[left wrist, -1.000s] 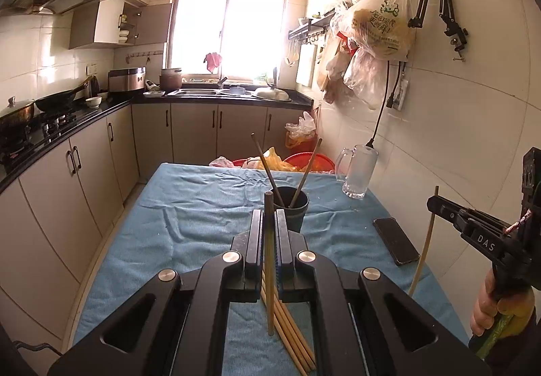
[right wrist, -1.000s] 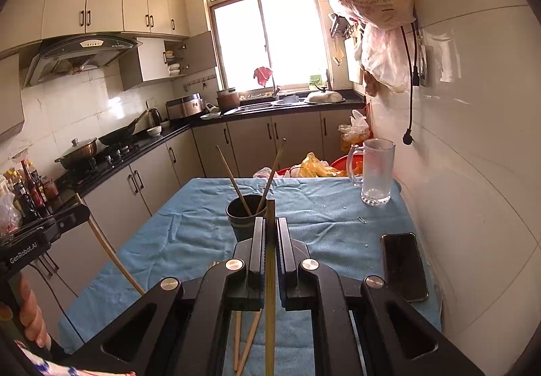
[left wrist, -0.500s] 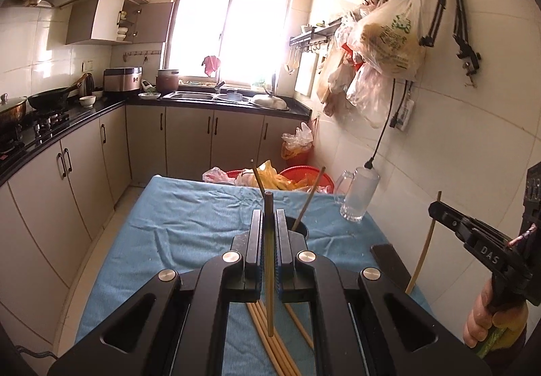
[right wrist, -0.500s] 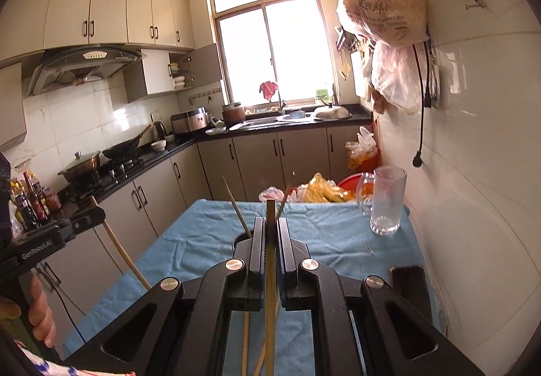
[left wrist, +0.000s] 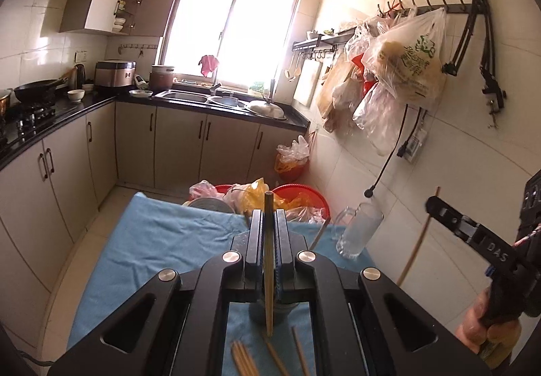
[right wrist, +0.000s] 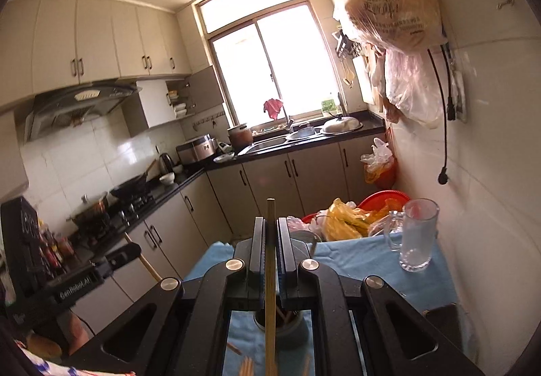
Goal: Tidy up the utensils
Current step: 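Open the left tool into the holder while the right tool releases its chopstick, then lower both tools to the chopsticks and grasp one chopstick each, then lift both held chopsticks and carry them toward the black holder, then open the left tool into the holder while the right tool releases its chopstick, then lower both tools to the chopsticks on the towel and grasp one each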
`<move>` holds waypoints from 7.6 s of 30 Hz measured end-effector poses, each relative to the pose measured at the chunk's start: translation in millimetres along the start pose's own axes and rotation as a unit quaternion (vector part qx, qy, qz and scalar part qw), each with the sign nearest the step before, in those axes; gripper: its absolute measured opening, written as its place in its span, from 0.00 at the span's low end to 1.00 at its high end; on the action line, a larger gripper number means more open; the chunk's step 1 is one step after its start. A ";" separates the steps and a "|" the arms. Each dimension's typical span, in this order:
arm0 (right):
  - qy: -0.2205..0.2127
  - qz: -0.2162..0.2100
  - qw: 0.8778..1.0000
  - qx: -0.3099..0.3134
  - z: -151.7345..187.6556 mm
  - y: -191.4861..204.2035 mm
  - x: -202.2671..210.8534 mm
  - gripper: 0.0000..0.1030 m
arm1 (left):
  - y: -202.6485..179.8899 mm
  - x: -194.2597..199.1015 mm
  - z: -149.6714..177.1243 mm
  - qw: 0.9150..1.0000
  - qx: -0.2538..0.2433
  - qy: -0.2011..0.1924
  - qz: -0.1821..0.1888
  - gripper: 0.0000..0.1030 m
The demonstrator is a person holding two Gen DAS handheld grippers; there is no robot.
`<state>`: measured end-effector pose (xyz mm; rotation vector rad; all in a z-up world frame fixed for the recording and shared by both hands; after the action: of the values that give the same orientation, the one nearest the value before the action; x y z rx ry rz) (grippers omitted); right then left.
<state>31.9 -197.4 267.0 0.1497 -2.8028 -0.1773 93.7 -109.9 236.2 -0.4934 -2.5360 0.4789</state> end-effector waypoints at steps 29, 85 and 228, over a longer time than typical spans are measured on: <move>0.090 0.046 0.994 -0.045 75.1 -53.0 -159.9 0.11 | 0.4 -143.8 33.6 0.995 -0.027 0.088 -0.034 0.06; 0.344 0.065 0.935 0.055 325.0 -50.5 -38.1 0.08 | 115.3 -63.2 276.9 0.947 -0.066 0.292 -0.116 0.06; 0.288 -0.065 0.952 0.084 315.2 21.3 -55.6 0.37 | 94.7 -70.1 226.9 0.970 0.025 0.229 -0.082 0.28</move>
<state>-21.2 -136.4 -43.4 0.3630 -2.2206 0.0693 51.6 -111.1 -16.0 -0.3261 -2.0919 0.3207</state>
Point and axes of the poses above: each gripper's, at about its wrist camera, not at the fingertips, and x roughly against the way its jaws point, y to its left, z to its underside, the point moved 10 cm from there along -x, roughly the way its jaws point, and after that the axes turned 9 degrees about x, right-handed, at the moved point
